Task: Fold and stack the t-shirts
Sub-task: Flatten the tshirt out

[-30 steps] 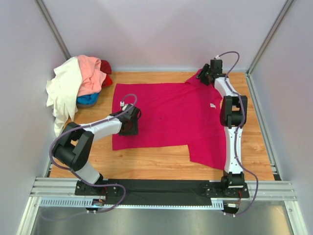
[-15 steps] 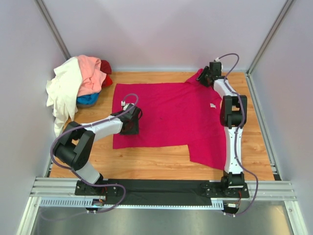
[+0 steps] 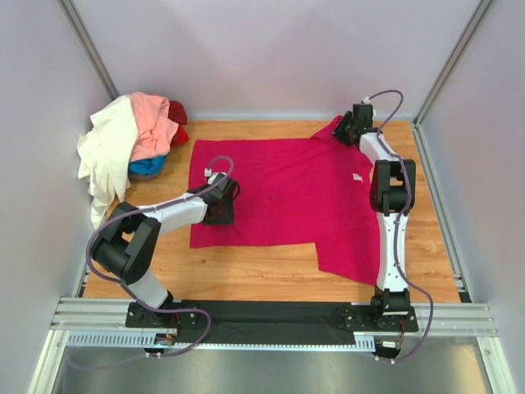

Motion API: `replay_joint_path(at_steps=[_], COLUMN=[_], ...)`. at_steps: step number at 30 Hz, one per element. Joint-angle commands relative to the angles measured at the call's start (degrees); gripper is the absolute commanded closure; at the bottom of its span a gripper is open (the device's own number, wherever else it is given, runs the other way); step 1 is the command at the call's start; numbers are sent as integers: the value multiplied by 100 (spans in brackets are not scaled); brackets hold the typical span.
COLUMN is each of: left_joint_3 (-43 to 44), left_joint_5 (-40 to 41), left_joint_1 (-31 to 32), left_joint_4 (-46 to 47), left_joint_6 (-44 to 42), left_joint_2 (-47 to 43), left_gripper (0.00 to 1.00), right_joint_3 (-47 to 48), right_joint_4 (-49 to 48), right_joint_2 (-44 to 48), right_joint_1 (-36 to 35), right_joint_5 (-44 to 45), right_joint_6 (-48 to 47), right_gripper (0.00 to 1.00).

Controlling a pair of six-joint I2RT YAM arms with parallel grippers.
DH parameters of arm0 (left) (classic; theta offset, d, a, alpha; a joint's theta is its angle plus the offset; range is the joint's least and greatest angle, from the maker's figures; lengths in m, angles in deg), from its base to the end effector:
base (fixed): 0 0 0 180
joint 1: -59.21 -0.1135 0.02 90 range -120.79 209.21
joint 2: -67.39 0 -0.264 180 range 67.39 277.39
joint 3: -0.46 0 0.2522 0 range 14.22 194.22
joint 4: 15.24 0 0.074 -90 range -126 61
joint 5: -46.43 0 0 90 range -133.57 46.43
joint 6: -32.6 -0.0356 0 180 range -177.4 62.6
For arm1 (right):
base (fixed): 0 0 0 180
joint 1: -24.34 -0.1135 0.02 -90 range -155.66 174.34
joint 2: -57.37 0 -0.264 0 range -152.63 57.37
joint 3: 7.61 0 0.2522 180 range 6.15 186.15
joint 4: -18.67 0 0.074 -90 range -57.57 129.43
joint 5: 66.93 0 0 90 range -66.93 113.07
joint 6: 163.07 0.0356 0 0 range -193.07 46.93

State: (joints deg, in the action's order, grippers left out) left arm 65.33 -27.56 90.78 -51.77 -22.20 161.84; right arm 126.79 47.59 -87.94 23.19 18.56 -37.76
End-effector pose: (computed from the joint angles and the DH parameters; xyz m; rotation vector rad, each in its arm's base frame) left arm 0.2638 -0.1506 0.1533 -0.1623 2.6393 0.0027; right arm 0.5686 0.0142 0.1459 0.6347 2.2098 0.4226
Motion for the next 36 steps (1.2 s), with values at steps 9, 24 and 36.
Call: replay_joint_path(at_steps=[9,24,36], left_joint_3=[-383,-374,-383], left_joint_5=[-529,-546,-722], left_joint_1=[95,104,121], left_joint_4=[-325,-316,-334], left_joint_6=[92,57,171], left_joint_2=[609,583,486], left_gripper=[41,42,42], right_joint_3=[909,1250,2051], right_joint_4=[312,-145,-1321], right_joint_2=[-559,-462,-1138], right_joint_1=[-166,-535,-1133], right_joint_5=[-111,-217,-40], right_joint_6=[64,256,1039], right_gripper=[73,100,93])
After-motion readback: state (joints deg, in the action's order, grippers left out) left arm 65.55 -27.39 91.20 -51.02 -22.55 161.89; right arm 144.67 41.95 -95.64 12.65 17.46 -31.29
